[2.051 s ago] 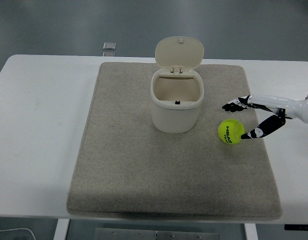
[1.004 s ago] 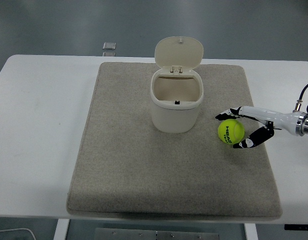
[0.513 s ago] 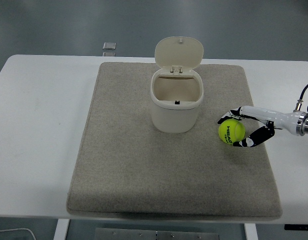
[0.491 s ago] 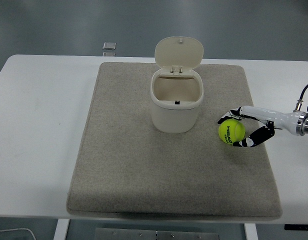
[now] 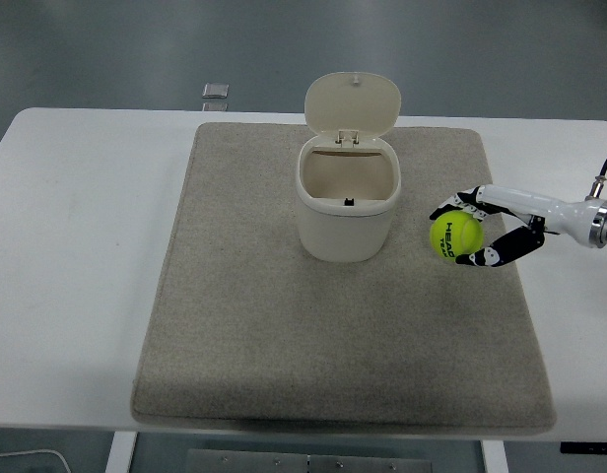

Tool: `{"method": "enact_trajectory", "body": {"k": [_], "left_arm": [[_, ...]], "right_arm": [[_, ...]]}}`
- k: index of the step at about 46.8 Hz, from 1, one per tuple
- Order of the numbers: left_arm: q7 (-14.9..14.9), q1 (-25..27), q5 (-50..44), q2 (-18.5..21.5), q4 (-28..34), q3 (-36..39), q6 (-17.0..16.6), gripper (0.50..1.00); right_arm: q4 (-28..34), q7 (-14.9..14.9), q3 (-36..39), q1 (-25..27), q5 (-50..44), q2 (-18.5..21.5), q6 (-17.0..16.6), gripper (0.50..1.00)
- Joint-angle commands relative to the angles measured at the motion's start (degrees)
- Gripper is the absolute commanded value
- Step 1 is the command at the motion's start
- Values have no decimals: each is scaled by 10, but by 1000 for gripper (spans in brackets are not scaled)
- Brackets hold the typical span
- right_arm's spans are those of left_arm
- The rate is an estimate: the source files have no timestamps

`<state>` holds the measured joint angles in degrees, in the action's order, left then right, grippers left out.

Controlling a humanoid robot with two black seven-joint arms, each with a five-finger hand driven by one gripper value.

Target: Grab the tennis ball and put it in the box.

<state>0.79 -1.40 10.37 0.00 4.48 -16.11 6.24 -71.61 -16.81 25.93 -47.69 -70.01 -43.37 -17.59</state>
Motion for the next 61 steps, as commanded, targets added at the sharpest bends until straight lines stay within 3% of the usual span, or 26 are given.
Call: {"method": "enact_trajectory", "body": {"k": [1,7,16,30,44,55,61], "left_arm": [[0,0,0,0,0,0,0,992],[0,0,0,0,0,0,0,992],[0,0,0,0,0,0,0,992],[0,0,0,0,0,0,0,992],[0,0,0,0,0,-1,0,992],[0,0,0,0,0,-1,0,992],[0,0,0,0,0,-1,0,992]], "right_arm": [[0,-9,1,-19,21,-5,-2,500],[0,-13,3,-39,63,-21,-2,500],[-8,-46,24,-49,88,-25,-10,500],[-30,-71,25,-86,88,-1,-17,500],[-1,-65,16,-115,88,79,-15,500],[23,-38,-5,-122,88,104,-10,500],[24,-24,-15,-119,88,109,13,500]]}}
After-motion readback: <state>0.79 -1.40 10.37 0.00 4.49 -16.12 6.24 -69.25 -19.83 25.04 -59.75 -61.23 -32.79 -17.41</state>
